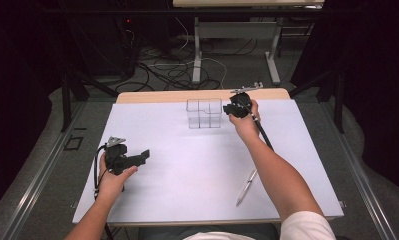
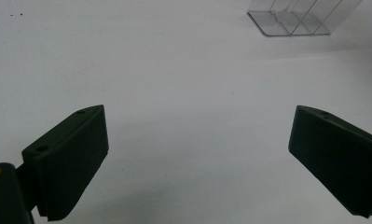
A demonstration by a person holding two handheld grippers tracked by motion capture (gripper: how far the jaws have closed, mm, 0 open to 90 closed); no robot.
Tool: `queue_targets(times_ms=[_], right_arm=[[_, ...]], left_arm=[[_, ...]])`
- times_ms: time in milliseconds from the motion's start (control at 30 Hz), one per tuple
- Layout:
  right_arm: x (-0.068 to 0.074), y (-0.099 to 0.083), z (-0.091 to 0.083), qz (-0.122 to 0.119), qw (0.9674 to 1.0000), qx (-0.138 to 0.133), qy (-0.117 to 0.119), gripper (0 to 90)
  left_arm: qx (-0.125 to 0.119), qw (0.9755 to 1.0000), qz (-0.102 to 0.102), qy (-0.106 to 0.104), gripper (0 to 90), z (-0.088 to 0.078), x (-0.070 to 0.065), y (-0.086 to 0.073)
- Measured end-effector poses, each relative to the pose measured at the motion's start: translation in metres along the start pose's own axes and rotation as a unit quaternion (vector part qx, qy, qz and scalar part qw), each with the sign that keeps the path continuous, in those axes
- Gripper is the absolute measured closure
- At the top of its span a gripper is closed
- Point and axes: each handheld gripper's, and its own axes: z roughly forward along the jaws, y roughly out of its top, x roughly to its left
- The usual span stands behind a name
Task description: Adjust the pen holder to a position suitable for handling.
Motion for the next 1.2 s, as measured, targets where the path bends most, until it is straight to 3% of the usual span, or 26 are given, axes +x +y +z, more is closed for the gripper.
queue_targets(times_ms=[133,367,600,767,1033,1200], right_arm=[[0.001,-0.001,-0.01,-0.013,0.9998,0.005,0.017,70.2],[0.006,0.002,-0.028,-0.048,0.9963,0.038,0.06,64.8],[0.014,-0.002,-0.044,-0.068,0.9936,0.037,0.083,56.8],[0.019,-0.007,-0.05,-0.083,0.9918,0.034,0.091,50.4],[0.021,-0.016,-0.061,-0.104,0.9888,0.059,0.089,38.9],[0.02,-0.022,-0.068,-0.124,0.9875,0.049,0.084,34.4]], left_arm=[[0.003,1.0,-0.006,0.003,4.7,0.001,0.0,0.0],[0.003,1.0,-0.004,0.005,4.7,0.001,0.001,0.0],[0.001,1.0,-0.006,0.006,4.7,0.001,0.001,0.0],[0.0,1.0,-0.006,0.006,4.7,0.001,0.001,0.0],[0.002,1.0,-0.006,0.006,4.8,0.0,0.001,0.0],[0.003,1.0,-0.006,0.006,4.7,-0.001,0.0,0.0]])
